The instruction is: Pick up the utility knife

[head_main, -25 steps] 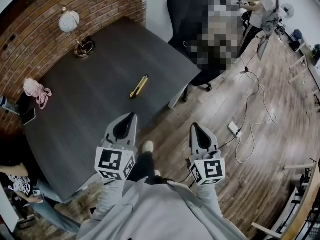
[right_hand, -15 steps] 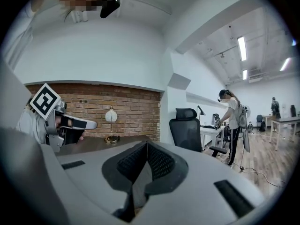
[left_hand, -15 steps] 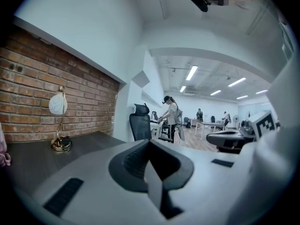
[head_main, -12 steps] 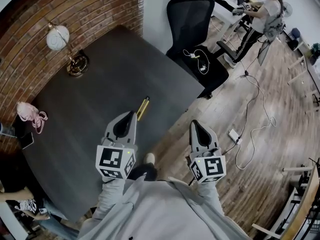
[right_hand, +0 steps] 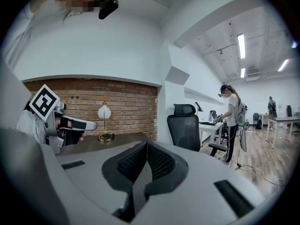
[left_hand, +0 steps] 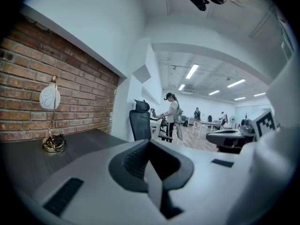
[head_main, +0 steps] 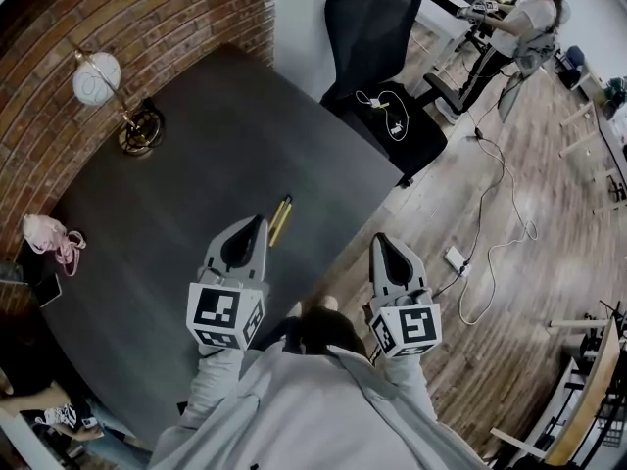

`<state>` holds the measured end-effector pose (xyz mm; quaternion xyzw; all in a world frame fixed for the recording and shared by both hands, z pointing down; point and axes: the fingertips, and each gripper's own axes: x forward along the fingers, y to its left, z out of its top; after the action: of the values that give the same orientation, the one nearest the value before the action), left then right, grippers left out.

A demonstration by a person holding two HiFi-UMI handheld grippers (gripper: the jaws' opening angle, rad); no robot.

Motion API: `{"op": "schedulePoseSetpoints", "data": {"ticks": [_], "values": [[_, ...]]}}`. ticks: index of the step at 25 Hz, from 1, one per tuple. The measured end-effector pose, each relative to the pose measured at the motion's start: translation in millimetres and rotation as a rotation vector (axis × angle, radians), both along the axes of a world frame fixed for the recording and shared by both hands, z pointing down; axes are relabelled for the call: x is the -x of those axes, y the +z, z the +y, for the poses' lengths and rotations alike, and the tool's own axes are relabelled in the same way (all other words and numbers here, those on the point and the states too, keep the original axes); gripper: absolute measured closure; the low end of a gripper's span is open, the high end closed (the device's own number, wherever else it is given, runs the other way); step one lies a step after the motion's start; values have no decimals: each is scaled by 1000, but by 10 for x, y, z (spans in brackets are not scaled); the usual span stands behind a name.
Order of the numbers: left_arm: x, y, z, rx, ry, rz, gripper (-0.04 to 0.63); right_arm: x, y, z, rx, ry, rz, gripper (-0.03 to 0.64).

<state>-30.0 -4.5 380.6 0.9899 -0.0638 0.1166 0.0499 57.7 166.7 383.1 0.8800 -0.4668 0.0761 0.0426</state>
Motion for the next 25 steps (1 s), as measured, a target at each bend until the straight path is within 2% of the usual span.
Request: {"op": "schedulePoseSetpoints", "data": {"ticks": [7, 12, 17, 25], "values": [[-161, 81, -181, 3, -52, -9, 577, -266, 94, -238, 6, -48, -12, 598], [-321, 82, -449, -3, -153, -9, 577, -615, 106, -638, -2, -152, -15, 598], [-504, 88, -727, 0, -297, -16, 577, -998, 85, -1171, 7, -322, -10, 598], [-561, -58, -1031, -11, -608, -30, 577, -1344, -41, -1982, 11, -666, -21, 598]]}}
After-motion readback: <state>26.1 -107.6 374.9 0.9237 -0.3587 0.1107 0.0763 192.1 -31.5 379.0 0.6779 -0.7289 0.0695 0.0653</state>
